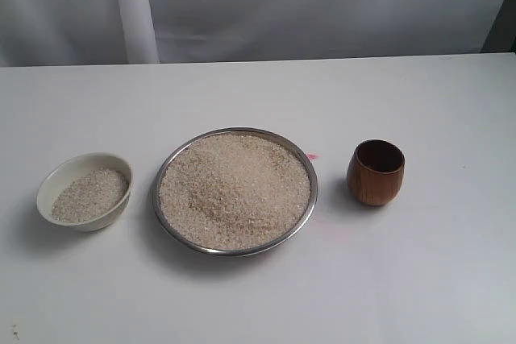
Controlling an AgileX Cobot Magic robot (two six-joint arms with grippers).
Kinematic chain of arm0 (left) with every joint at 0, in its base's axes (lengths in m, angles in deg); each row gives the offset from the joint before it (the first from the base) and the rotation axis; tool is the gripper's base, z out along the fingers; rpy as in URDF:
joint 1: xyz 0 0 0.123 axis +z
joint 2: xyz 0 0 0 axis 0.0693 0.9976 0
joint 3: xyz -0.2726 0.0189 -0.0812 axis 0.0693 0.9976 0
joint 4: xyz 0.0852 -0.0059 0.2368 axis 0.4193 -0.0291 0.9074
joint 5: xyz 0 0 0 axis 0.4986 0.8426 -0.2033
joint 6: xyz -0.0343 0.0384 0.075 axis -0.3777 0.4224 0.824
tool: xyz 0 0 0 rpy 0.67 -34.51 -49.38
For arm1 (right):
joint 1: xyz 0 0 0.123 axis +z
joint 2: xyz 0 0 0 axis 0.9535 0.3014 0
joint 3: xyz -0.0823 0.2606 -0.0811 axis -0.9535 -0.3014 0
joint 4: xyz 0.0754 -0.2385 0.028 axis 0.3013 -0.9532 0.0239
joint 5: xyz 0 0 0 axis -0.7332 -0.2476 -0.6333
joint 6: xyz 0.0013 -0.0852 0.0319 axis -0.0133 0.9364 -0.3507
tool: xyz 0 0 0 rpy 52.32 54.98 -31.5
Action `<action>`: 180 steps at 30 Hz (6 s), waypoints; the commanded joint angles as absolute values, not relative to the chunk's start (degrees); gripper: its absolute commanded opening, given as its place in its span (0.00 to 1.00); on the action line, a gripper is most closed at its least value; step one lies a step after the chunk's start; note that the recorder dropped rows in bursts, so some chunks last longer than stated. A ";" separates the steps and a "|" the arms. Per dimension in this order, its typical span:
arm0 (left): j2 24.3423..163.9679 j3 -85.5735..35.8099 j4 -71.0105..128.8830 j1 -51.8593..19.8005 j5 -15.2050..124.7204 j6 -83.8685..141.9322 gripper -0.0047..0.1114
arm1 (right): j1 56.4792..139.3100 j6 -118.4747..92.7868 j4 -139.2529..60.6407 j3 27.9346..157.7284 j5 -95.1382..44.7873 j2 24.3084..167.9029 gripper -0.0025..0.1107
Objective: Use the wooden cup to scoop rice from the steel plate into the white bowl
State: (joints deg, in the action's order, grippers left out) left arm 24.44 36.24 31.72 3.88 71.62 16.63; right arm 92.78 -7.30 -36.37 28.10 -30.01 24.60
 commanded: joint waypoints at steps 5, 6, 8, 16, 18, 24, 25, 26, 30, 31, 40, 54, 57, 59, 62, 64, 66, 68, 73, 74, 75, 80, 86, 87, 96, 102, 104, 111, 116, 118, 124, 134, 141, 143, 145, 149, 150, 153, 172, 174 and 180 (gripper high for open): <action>24.34 35.81 31.45 3.71 71.06 16.49 0.04 | 92.44 -7.18 -36.84 27.93 -30.18 24.31 0.02; 24.34 35.81 31.45 3.71 71.06 16.49 0.04 | 92.44 -7.18 -36.84 27.93 -30.18 24.31 0.02; 24.34 35.81 31.45 3.71 71.06 16.49 0.04 | 92.44 -7.18 -36.84 27.93 -30.18 24.31 0.02; 24.34 35.81 31.45 3.71 71.06 16.49 0.04 | 92.44 -7.18 -36.84 27.93 -28.04 24.31 0.02; 24.34 35.81 31.45 3.71 71.06 16.49 0.04 | 92.44 -7.18 -36.84 27.93 -26.18 24.31 0.02; 24.34 35.81 31.45 3.71 71.06 16.49 0.04 | 92.44 -7.33 -36.74 27.93 -22.64 24.31 0.02; 24.34 35.81 31.45 3.71 71.06 16.49 0.04 | 92.44 -7.33 -36.74 27.93 -22.50 24.31 0.02; 24.34 35.81 31.45 3.71 71.06 16.49 0.04 | 92.44 -7.33 -36.74 27.93 -21.73 24.31 0.02; 24.34 35.81 31.45 3.71 71.06 16.49 0.04 | 92.44 -7.58 -36.49 27.93 -16.95 24.31 0.02; 24.34 35.81 31.45 3.71 71.06 16.49 0.04 | 92.44 -7.58 -36.11 27.93 -16.83 24.31 0.02; 24.34 35.81 31.45 3.71 71.06 16.49 0.04 | 92.44 -3.07 -36.59 40.59 -17.21 38.35 0.02; 24.34 35.81 31.45 3.71 71.06 16.49 0.04 | 92.54 -11.69 -36.91 53.44 -7.38 70.12 0.02; 24.34 35.81 31.45 3.71 71.06 16.49 0.04 | 92.54 -12.03 -37.81 53.44 -6.10 76.46 0.02; 24.34 35.81 31.45 3.71 71.06 16.49 0.04 | 92.54 -12.03 -37.81 53.34 -5.73 79.91 0.02; 24.34 35.81 31.45 3.71 71.06 16.49 0.04 | 92.54 -12.03 -38.81 52.14 -1.70 84.57 0.02; 24.34 35.81 31.45 3.71 71.06 16.49 0.04 | 92.54 -12.03 -38.81 49.98 2.98 87.38 0.02; 24.34 35.81 31.45 3.71 71.06 16.49 0.04 | 92.54 -12.03 -38.68 47.47 6.59 89.55 0.02; 24.34 35.81 31.45 3.71 71.06 16.49 0.04 | 92.54 -12.03 -37.71 45.09 9.63 91.11 0.02; 24.34 35.81 31.45 3.71 71.06 16.49 0.04 | 92.54 -7.79 -34.15 40.91 17.26 96.55 0.02; 24.34 35.81 31.45 3.71 71.06 16.49 0.04 | 92.54 -6.83 -34.14 40.74 17.95 98.04 0.02; 24.34 35.81 31.45 3.71 71.06 16.49 0.04 | 92.54 -6.12 -34.14 40.74 17.95 99.59 0.02; 24.34 35.81 31.45 3.71 71.06 16.49 0.04 | 92.54 -4.79 -34.14 40.74 20.77 107.33 0.02; 24.34 35.81 31.45 3.71 71.06 16.49 0.04 | 92.54 -2.81 -35.00 40.74 22.20 115.74 0.02; 24.34 35.81 31.45 3.71 71.06 16.49 0.04 | 92.54 -3.25 -35.27 40.74 22.79 116.86 0.02; 24.34 35.81 31.45 3.71 71.06 16.49 0.04 | 92.54 -3.71 -35.69 40.74 24.74 120.10 0.19; 24.34 35.81 31.45 3.71 71.06 16.49 0.04 | 92.54 -8.39 -35.90 40.74 25.08 120.10 0.95; 24.34 35.81 31.45 3.71 71.06 16.49 0.04 | 92.54 -8.39 -35.90 40.74 25.08 120.10 0.95; 24.34 35.81 31.45 3.71 71.06 16.49 0.04 | 92.54 -17.90 -35.90 40.74 27.79 120.10 0.95; 24.34 35.81 31.45 3.71 71.06 16.49 0.04 | 92.54 -18.00 -36.93 40.74 29.64 120.10 0.95; 24.34 35.81 31.45 3.71 71.06 16.49 0.04 | 92.54 -18.17 -37.70 41.51 29.38 120.22 0.95; 24.34 35.81 31.45 3.71 71.06 16.49 0.04 | 92.54 -18.48 -38.08 43.87 30.24 124.46 0.95; 24.34 35.81 31.45 3.71 71.06 16.49 0.04 | 92.54 -18.24 -37.16 51.70 37.41 137.53 0.95; 24.34 35.81 31.45 3.71 71.06 16.49 0.04 | 92.54 -17.88 -36.95 54.75 37.87 141.49 0.95; 24.34 35.81 31.45 3.71 71.06 16.49 0.04 | 92.54 -17.88 -36.41 54.75 39.79 141.90 0.95; 24.34 35.81 31.45 3.71 71.06 16.49 0.04 | 92.54 -17.88 -36.38 54.75 39.90 141.90 0.95; 24.34 35.81 31.45 3.71 71.06 16.49 0.04 | 92.54 -16.16 -35.82 54.75 39.89 142.05 0.95; 24.34 35.81 31.45 3.71 71.06 16.49 0.04 | 92.54 -15.78 -35.69 54.75 39.89 142.05 0.95; 24.34 35.81 31.45 3.71 71.06 16.49 0.04 | 92.54 -15.45 -35.69 54.75 39.89 142.05 0.95; 24.34 35.81 31.45 3.71 71.06 16.49 0.04 | 92.54 -15.04 -37.20 62.02 37.09 148.15 0.95; 24.34 35.81 31.45 3.71 71.06 16.49 0.04 | 92.54 -15.04 -37.20 62.04 38.25 148.56 0.95; 24.34 35.81 31.45 3.71 71.06 16.49 0.04 | 92.54 -15.04 -36.39 62.04 39.26 148.66 0.95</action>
